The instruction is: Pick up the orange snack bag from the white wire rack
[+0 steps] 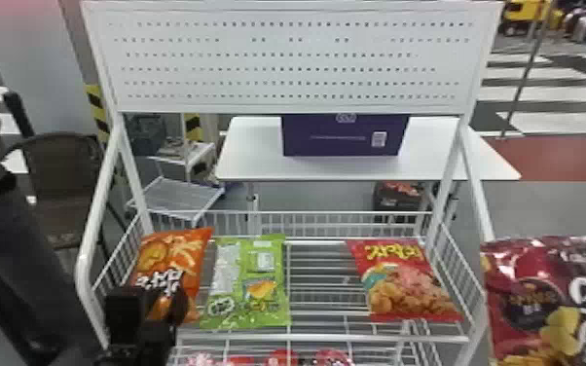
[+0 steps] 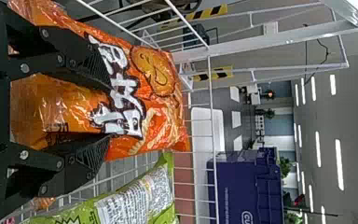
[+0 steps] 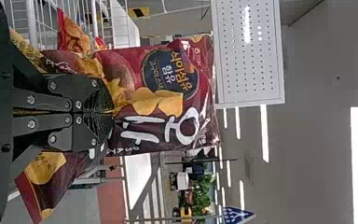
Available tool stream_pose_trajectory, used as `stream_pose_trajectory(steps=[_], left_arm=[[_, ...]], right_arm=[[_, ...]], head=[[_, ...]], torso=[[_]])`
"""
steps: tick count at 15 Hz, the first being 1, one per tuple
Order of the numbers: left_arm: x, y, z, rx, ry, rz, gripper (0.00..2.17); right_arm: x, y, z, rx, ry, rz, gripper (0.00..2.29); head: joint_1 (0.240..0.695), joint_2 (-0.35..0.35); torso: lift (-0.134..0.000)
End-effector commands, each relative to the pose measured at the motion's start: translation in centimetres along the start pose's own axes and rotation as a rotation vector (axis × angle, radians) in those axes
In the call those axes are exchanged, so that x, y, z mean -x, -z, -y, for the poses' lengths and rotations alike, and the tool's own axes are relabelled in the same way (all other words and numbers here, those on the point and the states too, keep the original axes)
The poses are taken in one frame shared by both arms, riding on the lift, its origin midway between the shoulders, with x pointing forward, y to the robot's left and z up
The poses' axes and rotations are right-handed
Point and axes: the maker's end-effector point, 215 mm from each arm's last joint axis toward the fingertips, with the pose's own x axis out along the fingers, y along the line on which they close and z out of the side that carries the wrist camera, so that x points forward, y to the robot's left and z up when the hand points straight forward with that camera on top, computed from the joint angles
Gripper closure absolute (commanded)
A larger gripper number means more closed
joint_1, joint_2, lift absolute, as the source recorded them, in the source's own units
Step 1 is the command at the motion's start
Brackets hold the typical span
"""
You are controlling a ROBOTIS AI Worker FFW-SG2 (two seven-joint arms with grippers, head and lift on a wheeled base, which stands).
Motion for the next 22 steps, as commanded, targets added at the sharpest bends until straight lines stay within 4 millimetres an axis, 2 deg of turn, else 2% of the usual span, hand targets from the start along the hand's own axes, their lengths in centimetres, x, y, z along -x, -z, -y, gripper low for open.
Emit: stream_pose_trajectory(steps=[1, 2, 4, 7, 10, 13, 16, 18, 22], left_arm=[[0.7, -0.2, 0.2, 0.000, -0.003, 0.019, 1.98], [1.3, -1.3, 0.3, 0.007, -0.002, 0.043, 2.10], [3.4, -2.6, 1.2, 0.020, 0.018, 0.089, 2.13], [8.5, -4.6, 2.2, 0.051, 0.048, 0.155, 2.13], [13.7, -4.6, 1.9, 0.057, 0.056, 0.165, 2.13], [17.5, -3.5, 1.0, 0.063, 0.054, 0.165, 2.13], [20.2, -3.6, -0.3, 0.080, 0.030, 0.221, 2.13], [22.1, -5.2, -1.4, 0.118, 0.018, 0.299, 2.13], [22.3, -5.1, -1.3, 0.123, 0.025, 0.303, 2.13]], right_arm=[[0.0, -0.2, 0.1, 0.002, 0.000, 0.005, 2.10], [0.0, -0.3, 0.2, 0.003, 0.001, 0.005, 2.10], [0.0, -0.4, 0.1, 0.005, -0.001, 0.008, 2.10], [-0.1, -0.5, 0.3, 0.007, 0.002, 0.012, 2.10], [-0.1, -0.3, 0.4, 0.007, 0.004, 0.011, 2.10], [-0.4, -0.3, 0.3, 0.005, 0.003, 0.012, 2.10], [-0.4, 0.0, 0.3, 0.004, 0.003, 0.009, 2.10], [-0.4, 0.1, 0.4, 0.002, 0.006, 0.007, 2.10], [-0.4, -0.2, 0.4, 0.002, 0.005, 0.013, 2.10]], head=[[0.499, 0.000], [0.499, 0.000], [0.499, 0.000], [0.499, 0.000], [0.499, 0.000], [0.499, 0.000], [0.499, 0.000], [0.499, 0.000], [0.499, 0.000]], torso=[[0.000], [0.000], [0.000], [0.000], [0.000], [0.000], [0.000], [0.000], [0.000]])
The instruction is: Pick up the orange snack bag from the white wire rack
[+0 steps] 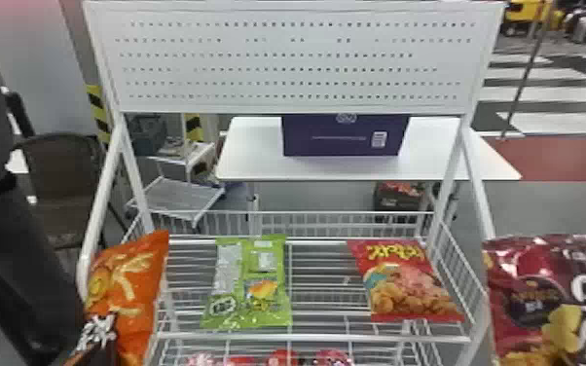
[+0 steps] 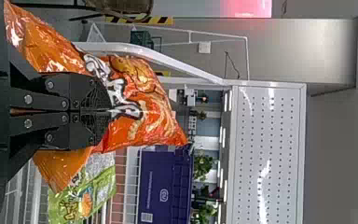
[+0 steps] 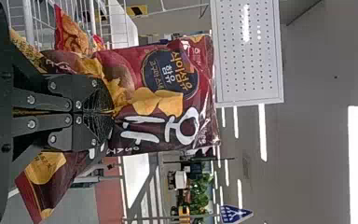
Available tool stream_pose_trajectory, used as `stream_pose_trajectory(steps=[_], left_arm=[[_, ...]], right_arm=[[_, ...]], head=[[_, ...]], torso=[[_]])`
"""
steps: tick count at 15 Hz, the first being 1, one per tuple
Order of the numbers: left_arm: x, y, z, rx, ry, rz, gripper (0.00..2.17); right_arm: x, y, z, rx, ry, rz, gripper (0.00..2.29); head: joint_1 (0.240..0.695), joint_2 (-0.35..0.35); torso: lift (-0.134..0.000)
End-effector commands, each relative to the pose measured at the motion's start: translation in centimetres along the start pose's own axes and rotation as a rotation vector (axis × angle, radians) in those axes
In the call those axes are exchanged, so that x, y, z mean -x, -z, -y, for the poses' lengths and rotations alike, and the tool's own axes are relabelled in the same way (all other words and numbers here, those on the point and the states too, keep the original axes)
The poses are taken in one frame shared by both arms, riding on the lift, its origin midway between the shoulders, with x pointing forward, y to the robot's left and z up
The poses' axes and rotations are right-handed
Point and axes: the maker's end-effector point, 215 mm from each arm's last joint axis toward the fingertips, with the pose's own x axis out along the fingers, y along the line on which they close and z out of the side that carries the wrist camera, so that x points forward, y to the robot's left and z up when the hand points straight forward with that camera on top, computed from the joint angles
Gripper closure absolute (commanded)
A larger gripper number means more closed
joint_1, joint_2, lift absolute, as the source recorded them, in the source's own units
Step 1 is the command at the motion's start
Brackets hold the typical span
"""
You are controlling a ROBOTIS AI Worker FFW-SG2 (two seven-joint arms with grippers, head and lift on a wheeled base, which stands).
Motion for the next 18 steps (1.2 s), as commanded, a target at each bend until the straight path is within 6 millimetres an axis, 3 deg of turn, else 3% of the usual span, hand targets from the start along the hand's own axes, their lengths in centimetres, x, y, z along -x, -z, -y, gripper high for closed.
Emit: stream_pose_trajectory(steps=[1, 18], left_arm=[[0.01, -0.03, -0.08, 0.001, -0.001, 0.001, 2.13], [0.35, 0.06, -0.41, 0.011, -0.001, -0.004, 2.13]], right_arm=[[0.03, -0.02, -0.06, 0.001, -0.001, -0.001, 2.10], [0.09, -0.24, -0.11, -0.004, -0.002, 0.005, 2.10]], head=[[0.499, 0.000], [0.499, 0.000]], torso=[[0.000], [0.000]])
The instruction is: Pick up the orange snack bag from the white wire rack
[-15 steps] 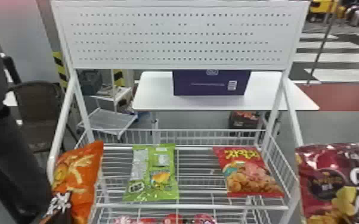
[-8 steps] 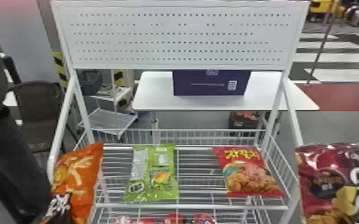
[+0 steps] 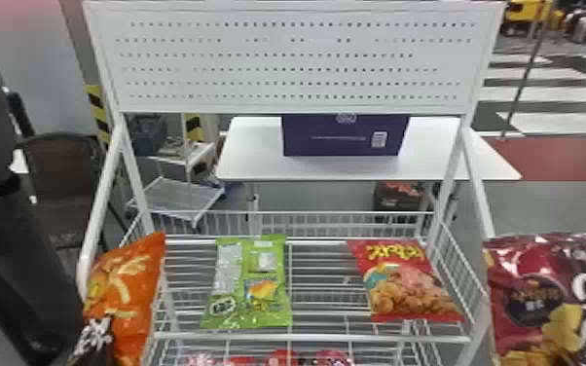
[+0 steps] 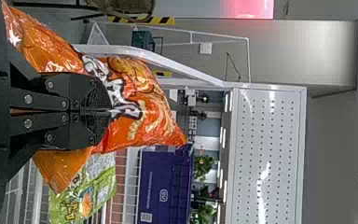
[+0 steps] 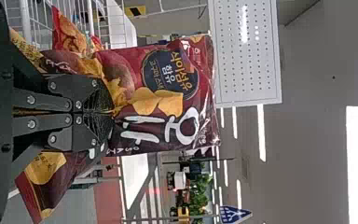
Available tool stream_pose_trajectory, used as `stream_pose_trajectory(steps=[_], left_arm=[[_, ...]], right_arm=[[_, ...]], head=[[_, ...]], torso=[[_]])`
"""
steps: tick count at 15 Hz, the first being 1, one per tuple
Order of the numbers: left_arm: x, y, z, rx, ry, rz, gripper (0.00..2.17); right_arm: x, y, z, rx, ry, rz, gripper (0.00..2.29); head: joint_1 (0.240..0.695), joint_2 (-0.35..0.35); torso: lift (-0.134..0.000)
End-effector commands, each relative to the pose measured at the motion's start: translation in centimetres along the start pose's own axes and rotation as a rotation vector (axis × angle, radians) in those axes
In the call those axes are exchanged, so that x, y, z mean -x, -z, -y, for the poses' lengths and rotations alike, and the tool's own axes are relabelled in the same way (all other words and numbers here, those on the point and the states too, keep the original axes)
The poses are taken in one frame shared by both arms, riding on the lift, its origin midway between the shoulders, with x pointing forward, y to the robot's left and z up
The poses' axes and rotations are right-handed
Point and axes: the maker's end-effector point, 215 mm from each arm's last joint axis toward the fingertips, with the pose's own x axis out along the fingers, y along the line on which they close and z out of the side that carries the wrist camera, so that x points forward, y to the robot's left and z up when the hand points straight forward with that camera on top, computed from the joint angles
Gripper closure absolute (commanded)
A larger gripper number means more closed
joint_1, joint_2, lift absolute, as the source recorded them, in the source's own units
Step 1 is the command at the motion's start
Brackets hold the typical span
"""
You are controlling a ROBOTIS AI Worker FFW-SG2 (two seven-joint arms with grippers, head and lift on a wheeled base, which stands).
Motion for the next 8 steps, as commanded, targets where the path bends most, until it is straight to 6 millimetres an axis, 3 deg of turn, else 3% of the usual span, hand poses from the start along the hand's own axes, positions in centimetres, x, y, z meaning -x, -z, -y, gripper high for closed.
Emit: stream_pose_trajectory(steps=[1, 8], left_arm=[[0.06, 0.05, -0.01, 0.000, 0.000, -0.002, 2.13], [0.13, 0.37, -0.02, -0.003, 0.000, -0.006, 2.13]], right_arm=[[0.07, -0.14, -0.03, 0.000, -0.002, 0.003, 2.10], [0.28, -0.21, -0.16, 0.000, -0.004, 0.002, 2.10]], head=[[0.499, 0.000], [0.499, 0.000]], torso=[[0.000], [0.000]])
